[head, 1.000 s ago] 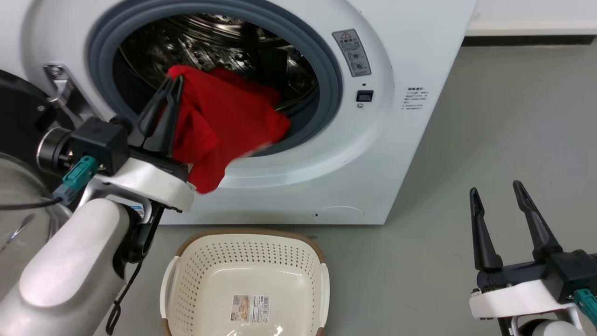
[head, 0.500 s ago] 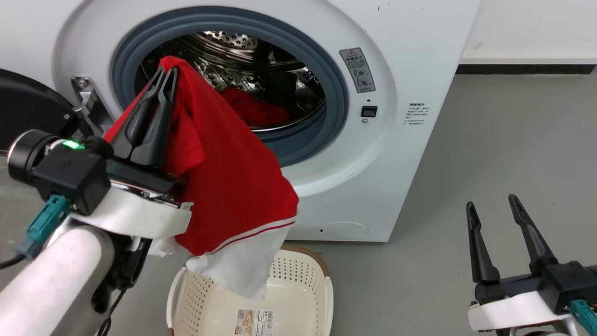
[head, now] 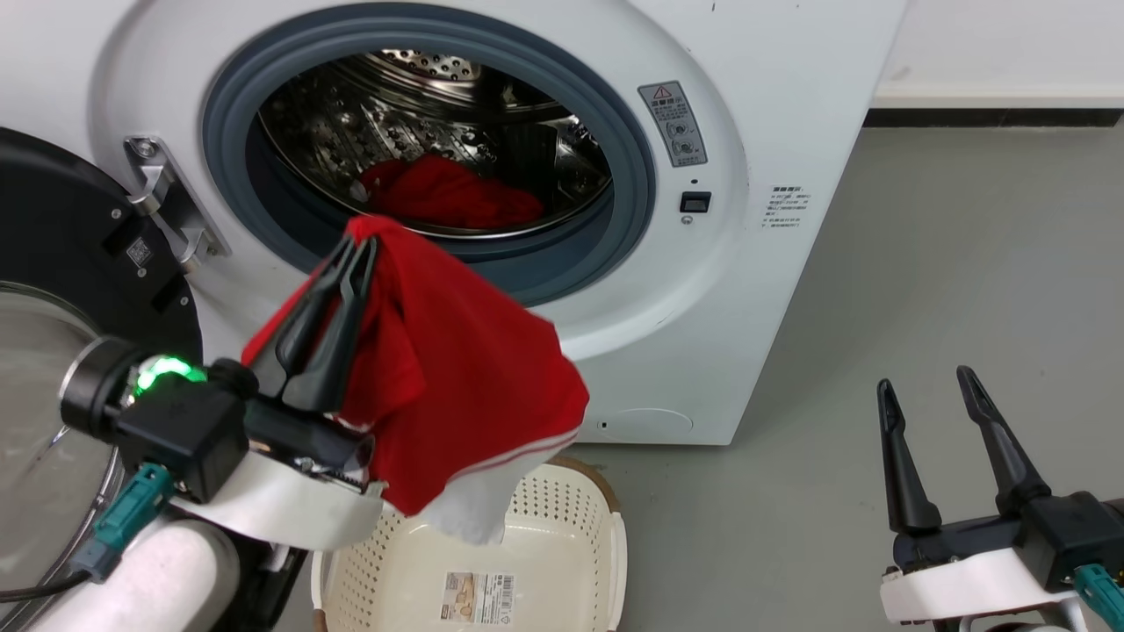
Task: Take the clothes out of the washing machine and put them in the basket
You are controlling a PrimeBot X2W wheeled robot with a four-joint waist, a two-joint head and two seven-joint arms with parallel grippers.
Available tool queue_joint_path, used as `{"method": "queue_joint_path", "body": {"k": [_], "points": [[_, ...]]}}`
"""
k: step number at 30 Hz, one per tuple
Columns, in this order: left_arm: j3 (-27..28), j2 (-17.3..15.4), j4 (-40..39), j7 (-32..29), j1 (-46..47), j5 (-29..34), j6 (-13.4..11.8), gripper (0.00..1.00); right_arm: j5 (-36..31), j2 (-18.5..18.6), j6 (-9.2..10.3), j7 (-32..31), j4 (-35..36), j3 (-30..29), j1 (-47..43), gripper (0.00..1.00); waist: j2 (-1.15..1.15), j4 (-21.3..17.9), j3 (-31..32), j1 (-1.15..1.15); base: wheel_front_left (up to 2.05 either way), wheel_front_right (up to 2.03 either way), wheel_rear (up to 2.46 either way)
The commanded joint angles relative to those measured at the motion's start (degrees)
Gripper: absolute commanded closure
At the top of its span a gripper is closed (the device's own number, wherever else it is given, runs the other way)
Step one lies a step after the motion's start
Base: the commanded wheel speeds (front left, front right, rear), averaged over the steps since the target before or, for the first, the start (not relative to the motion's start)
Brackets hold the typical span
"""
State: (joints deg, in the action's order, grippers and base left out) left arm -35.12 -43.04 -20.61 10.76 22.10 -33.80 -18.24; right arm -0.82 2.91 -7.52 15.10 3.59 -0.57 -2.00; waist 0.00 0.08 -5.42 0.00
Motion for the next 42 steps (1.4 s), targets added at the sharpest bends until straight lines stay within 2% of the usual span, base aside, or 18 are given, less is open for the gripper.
{"method": "queue_joint_path", "body": {"k": [1, 9, 13, 16, 26, 36, 42], "points": [[-0.2, 0.1, 0.4, 0.5, -1.4, -0.1, -0.3, 1.00, -0.2, -0.1, 0.06, 0.1, 0.2, -0.1, 0.9, 0.00, 0.00, 0.1, -0.6, 0.00, 0.00, 0.00, 0.00], [-5.2, 2.3, 8.0, 1.7, -6.6, -0.6, 2.2, 1.00, -0.2, -0.1, 0.06, 0.1, 0.7, -0.2, 3.2, 0.00, 0.00, -0.1, -4.6, 0.00, 0.00, 0.00, 0.00], [-7.4, 4.5, 13.1, 2.2, -7.2, -0.7, 3.9, 1.00, -0.4, -0.1, 0.06, 0.1, 1.0, -0.1, 4.5, 0.00, 0.00, -0.4, -6.8, 0.00, 0.00, 0.00, 0.00], [-9.0, 7.6, 19.2, 2.9, -6.4, -1.0, 5.9, 1.00, -0.7, 0.0, 0.06, 0.1, 1.5, 0.1, 5.9, 0.00, 0.00, -0.9, -9.7, 0.00, 0.00, 0.00, 0.00], [-8.6, 18.0, 43.4, 4.5, 1.8, -0.7, 14.2, 1.00, -1.5, -0.1, 0.06, 0.1, 3.3, 0.0, 12.0, 0.00, 0.00, -3.6, -21.9, 0.00, 0.00, 0.00, 0.00], [-7.2, 24.3, 64.7, 4.5, 13.5, 3.2, 21.2, 1.00, 0.0, -0.1, 0.06, 0.1, 5.7, -1.2, 18.1, 0.00, 0.00, -6.4, -35.3, 0.00, 0.00, 0.00, 0.00], [-9.1, 27.2, 77.7, 4.3, 21.8, 5.3, 23.3, 1.00, 0.8, -0.1, 0.06, 0.1, 6.7, -2.0, 20.6, 0.00, 0.00, -7.3, -42.1, 0.00, 0.00, 0.00, 0.00]]}}
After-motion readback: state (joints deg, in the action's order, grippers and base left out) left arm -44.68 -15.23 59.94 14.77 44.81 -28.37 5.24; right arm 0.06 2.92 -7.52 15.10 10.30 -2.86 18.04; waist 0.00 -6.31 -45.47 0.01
